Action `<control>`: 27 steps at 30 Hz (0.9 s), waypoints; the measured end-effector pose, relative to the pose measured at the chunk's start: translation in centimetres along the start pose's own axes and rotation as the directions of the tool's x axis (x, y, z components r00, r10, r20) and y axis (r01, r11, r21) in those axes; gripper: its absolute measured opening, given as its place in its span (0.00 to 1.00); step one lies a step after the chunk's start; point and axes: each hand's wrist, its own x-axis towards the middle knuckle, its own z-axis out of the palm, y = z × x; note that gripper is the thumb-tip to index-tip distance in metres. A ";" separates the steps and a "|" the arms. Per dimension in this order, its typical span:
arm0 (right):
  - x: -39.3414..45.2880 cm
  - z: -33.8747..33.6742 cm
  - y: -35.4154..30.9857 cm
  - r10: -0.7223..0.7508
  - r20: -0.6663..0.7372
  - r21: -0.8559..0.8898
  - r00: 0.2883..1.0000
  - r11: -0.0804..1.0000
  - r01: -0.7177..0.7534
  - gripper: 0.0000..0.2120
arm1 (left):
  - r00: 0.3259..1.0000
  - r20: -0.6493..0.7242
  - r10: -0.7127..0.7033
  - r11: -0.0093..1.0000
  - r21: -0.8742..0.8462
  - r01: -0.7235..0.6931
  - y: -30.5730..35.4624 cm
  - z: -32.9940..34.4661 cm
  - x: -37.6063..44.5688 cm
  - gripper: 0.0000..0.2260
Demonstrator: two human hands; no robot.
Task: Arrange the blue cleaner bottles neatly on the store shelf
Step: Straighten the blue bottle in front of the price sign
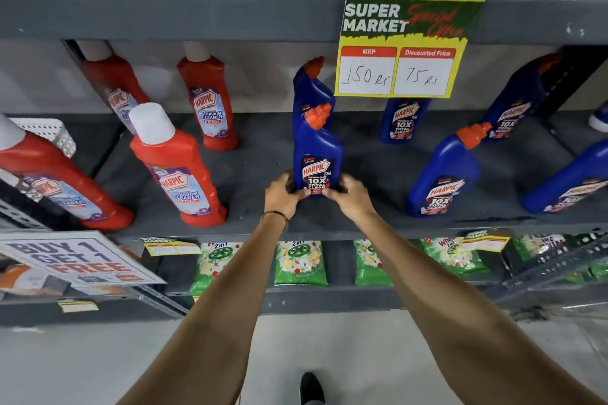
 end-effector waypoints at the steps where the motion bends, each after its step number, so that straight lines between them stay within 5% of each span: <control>1: -0.6 0.0 0.1 -0.002 -0.002 -0.005 1.000 1.000 0.002 0.20 | 1.000 0.006 0.007 1.000 0.009 -0.007 -0.1 -0.1 -0.6 0.23; 27: -5.7 -0.3 0.7 0.022 -0.011 -0.032 1.000 0.999 -0.022 0.18 | 0.999 0.027 0.033 0.995 0.089 -0.036 -0.7 -1.0 -5.7 0.21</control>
